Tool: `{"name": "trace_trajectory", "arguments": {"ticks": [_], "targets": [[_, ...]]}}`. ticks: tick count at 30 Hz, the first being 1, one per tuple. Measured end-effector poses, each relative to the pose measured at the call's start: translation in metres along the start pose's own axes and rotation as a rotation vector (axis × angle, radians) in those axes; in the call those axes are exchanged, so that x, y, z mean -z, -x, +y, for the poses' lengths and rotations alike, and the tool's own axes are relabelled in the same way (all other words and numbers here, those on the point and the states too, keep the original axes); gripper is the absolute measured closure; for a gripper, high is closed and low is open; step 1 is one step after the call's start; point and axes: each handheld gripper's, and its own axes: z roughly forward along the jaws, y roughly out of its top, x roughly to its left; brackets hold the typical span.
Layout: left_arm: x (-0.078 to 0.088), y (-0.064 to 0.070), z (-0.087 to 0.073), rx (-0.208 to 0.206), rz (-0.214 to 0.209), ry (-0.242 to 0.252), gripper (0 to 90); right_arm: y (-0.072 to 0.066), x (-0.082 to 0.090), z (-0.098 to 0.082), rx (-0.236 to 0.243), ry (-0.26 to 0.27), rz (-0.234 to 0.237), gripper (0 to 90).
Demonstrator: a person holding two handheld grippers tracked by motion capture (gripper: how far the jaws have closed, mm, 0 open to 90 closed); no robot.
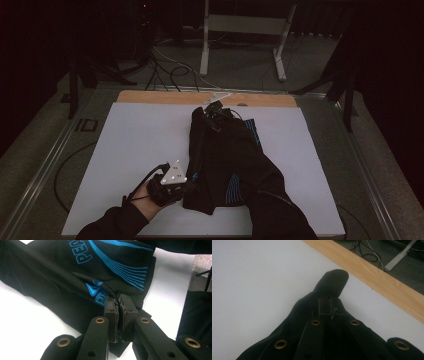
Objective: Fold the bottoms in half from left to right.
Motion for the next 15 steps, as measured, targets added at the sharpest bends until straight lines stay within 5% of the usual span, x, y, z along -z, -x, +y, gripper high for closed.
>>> {"name": "trace_trajectory", "arguments": {"ticks": [15], "targets": [[-0.022,0.008,0.019,-0.039,-0.034,-0.011,85.9,0.027,0.028,-0.018,-0.022,0.018,-0.046,89.1]]}}
